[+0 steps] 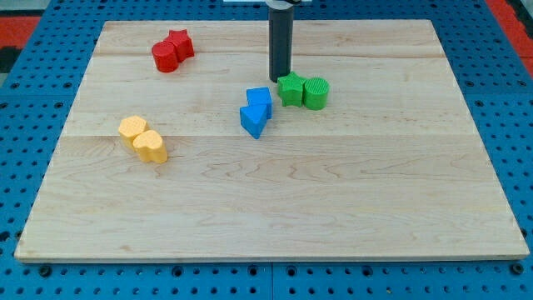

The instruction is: Separate the green star and green circle

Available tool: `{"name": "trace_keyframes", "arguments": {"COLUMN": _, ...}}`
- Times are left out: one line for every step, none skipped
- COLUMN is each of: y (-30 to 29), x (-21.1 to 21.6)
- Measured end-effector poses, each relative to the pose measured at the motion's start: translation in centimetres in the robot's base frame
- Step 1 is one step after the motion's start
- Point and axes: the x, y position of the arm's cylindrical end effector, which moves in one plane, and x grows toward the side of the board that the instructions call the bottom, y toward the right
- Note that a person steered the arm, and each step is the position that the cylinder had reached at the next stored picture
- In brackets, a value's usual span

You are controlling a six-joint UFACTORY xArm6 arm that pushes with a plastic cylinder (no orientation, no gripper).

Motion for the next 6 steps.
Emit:
{"name": "trace_keyframes", "arguments": {"y": 0.7, "x": -0.2}}
{"name": "trace_keyframes", "arguments": {"y": 4.3, "x": -0.2}}
{"name": "trace_keyframes", "arguments": {"y": 8.9, "x": -0.2}}
{"name": "trace_keyframes", "arguments": {"y": 13.2, "x": -0.2}}
{"name": "trace_keyframes", "arguments": {"y": 12.1, "x": 1.4}}
{"name": "trace_keyframes", "arguments": {"y": 9.0, "x": 3.9}}
